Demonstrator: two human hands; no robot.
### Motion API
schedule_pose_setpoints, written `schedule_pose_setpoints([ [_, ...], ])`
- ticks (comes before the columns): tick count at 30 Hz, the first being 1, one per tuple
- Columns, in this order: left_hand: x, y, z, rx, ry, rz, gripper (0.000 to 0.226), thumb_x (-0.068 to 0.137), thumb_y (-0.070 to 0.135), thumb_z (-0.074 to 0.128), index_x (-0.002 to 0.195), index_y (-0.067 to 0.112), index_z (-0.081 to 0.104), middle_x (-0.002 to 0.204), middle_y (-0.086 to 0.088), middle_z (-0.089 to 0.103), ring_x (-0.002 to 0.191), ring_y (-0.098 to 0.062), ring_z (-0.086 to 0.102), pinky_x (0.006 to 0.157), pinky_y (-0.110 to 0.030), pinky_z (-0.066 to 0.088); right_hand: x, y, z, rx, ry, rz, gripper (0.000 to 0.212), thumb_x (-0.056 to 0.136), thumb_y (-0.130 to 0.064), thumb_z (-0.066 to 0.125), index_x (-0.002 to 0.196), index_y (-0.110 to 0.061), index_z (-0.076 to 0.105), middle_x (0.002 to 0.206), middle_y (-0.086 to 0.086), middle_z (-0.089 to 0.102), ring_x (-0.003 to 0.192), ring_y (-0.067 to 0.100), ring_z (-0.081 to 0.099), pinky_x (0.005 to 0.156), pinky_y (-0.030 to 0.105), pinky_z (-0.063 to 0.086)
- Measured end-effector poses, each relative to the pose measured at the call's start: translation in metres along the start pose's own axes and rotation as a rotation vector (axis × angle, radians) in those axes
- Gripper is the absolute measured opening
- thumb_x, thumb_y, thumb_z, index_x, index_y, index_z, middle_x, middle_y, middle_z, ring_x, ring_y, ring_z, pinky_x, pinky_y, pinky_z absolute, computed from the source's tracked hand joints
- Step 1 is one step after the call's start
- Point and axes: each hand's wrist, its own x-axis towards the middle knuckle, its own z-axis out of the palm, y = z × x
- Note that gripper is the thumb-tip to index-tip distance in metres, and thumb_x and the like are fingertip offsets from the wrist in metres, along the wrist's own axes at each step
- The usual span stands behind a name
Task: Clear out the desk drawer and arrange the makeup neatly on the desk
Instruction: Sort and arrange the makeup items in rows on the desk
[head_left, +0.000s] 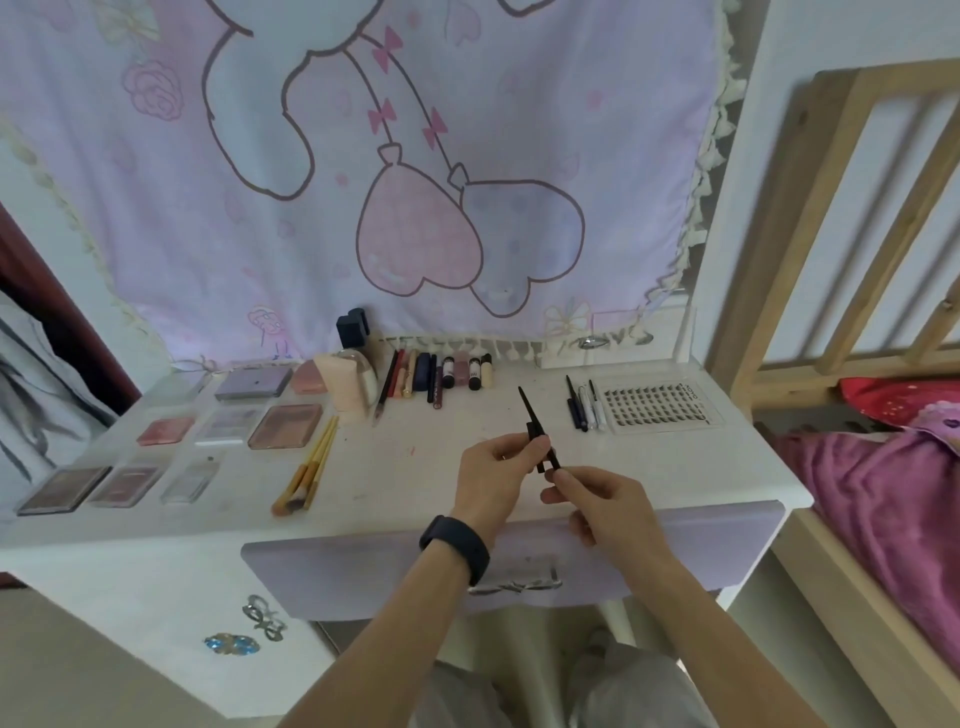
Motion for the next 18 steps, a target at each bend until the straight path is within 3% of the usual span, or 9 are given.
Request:
schedule_pose_setpoints([
  [3, 0.016, 0.001, 0.001, 0.027, -0.013, -0.026, 0.016, 0.087, 0.036, 0.075, 0.097, 0.023, 0.078, 0.087, 0.011, 0.077, 0.075, 0.003, 0.069, 0.065, -0.015, 0.049, 0.006, -0.003, -0.013, -0.16, -0.017, -0.039, 0.011, 0.096, -0.034, 0.066, 0.097, -0.028, 0.075, 0.085, -0.012, 0.077, 0.053, 0.005, 0.062, 0.054, 0.019, 0.048],
  [7, 0.052, 0.003, 0.0, 0.043, 0.038, -0.101, 0.016, 0.087, 0.027, 0.077, 0.098, 0.015, 0.075, 0.083, 0.002, 0.078, 0.076, -0.011, 0.074, 0.068, -0.023, 0.057, 0.022, 0.006, -0.037, -0.688, 0.163, -0.245, 0.005, 0.095, -0.044, 0.061, 0.093, -0.043, 0.066, 0.086, -0.028, 0.068, 0.078, 0.0, 0.061, 0.068, 0.016, 0.043],
  [9, 0.071, 0.007, 0.001, 0.102, 0.05, -0.136, 0.019, 0.085, 0.026, 0.08, 0.098, 0.014, 0.073, 0.085, -0.002, 0.077, 0.074, -0.016, 0.075, 0.066, -0.025, 0.059, 0.035, 0.014, -0.047, -0.879, 0.272, -0.369, 0.01, 0.095, -0.04, 0.06, 0.1, -0.036, 0.068, 0.092, -0.024, 0.065, 0.088, 0.005, 0.054, 0.073, 0.023, 0.043],
  [12, 0.099, 0.014, 0.009, 0.174, 0.05, -0.181, 0.026, 0.082, 0.022, 0.082, 0.102, 0.008, 0.072, 0.086, -0.003, 0.074, 0.064, -0.015, 0.074, 0.058, -0.023, 0.058, 0.055, 0.029, -0.054, -1.242, 0.241, -0.47, 0.031, 0.099, -0.04, 0.043, 0.108, -0.026, 0.068, 0.107, -0.011, 0.065, 0.095, 0.015, 0.051, 0.08, 0.026, 0.039],
  [14, 0.113, 0.019, 0.017, 0.249, 0.038, -0.184, 0.032, 0.081, 0.024, 0.083, 0.104, 0.005, 0.073, 0.093, 0.0, 0.073, 0.066, -0.015, 0.072, 0.057, -0.022, 0.057, 0.058, 0.034, -0.054, -1.212, 0.307, -0.511, 0.035, 0.094, -0.043, 0.04, 0.101, -0.025, 0.068, 0.098, -0.007, 0.064, 0.085, 0.015, 0.049, 0.073, 0.026, 0.039],
  [16, 0.125, 0.022, 0.027, 0.401, 0.03, -0.142, 0.03, 0.079, 0.031, 0.084, 0.095, 0.007, 0.074, 0.101, 0.016, 0.061, 0.071, -0.011, 0.066, 0.063, -0.022, 0.054, 0.058, 0.037, -0.054, -1.143, 0.374, -0.549, 0.033, 0.09, -0.044, 0.043, 0.096, -0.025, 0.069, 0.091, -0.005, 0.063, 0.078, 0.013, 0.044, 0.068, 0.025, 0.038],
  [18, 0.131, 0.022, 0.037, 0.481, 0.027, -0.122, 0.024, 0.078, 0.034, 0.084, 0.077, 0.015, 0.07, 0.088, 0.026, 0.045, 0.069, -0.008, 0.059, 0.063, -0.022, 0.052, 0.058, 0.04, -0.055, -1.163, 0.378, -0.567, 0.032, 0.09, -0.044, 0.044, 0.097, -0.025, 0.069, 0.091, -0.005, 0.064, 0.079, 0.014, 0.047, 0.068, 0.025, 0.039],
])
